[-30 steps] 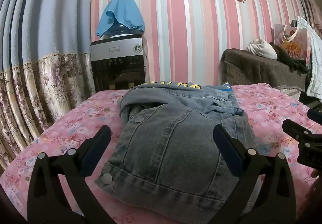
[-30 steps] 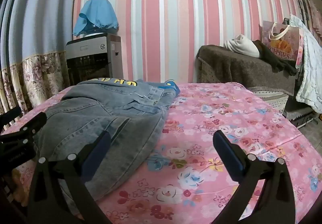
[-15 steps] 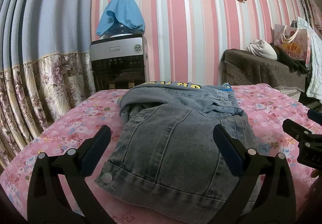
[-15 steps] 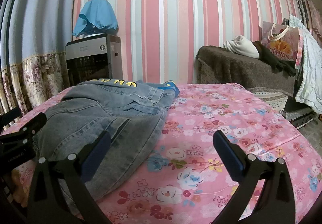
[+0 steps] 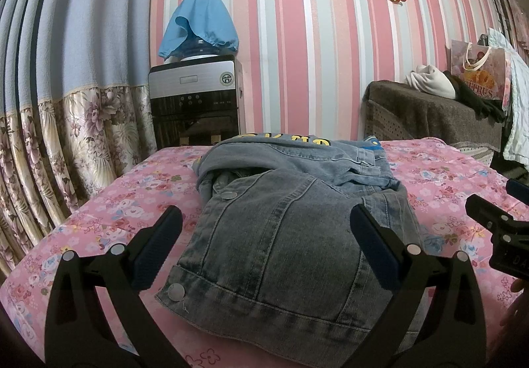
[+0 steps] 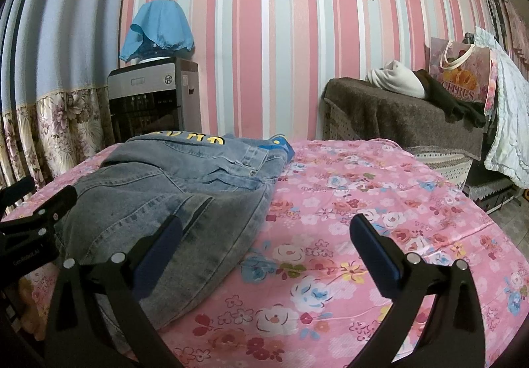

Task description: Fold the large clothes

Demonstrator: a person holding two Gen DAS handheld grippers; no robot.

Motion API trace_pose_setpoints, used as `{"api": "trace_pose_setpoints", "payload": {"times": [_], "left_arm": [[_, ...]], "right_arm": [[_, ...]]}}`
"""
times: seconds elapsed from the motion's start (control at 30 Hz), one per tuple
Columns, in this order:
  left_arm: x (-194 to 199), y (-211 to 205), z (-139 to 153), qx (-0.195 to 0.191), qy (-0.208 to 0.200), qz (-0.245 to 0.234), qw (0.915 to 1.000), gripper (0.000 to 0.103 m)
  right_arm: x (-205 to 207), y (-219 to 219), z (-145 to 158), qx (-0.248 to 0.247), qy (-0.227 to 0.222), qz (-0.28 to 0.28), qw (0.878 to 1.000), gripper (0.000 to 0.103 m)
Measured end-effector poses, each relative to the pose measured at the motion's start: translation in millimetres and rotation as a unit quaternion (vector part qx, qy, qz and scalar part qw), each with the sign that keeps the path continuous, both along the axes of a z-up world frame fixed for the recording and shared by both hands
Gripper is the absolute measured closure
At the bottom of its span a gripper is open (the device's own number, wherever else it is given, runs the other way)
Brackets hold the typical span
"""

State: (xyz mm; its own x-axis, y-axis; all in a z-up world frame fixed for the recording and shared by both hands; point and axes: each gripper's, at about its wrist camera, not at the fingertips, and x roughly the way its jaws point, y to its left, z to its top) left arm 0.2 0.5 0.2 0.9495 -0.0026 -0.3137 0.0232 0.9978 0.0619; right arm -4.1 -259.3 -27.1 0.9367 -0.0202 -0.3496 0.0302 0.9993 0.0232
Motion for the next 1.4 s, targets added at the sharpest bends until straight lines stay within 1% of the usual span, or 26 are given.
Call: {"api": "trace_pose_setpoints", "payload": {"times": [1.4], "left_arm": [[-1.6, 4.0, -1.1, -0.004, -0.001, 0.001, 1.0000, 0.003]], "right_arm": [[0.5, 0.1, -0.1, -0.002, 0.000, 0.000, 1.000, 0.002]]}}
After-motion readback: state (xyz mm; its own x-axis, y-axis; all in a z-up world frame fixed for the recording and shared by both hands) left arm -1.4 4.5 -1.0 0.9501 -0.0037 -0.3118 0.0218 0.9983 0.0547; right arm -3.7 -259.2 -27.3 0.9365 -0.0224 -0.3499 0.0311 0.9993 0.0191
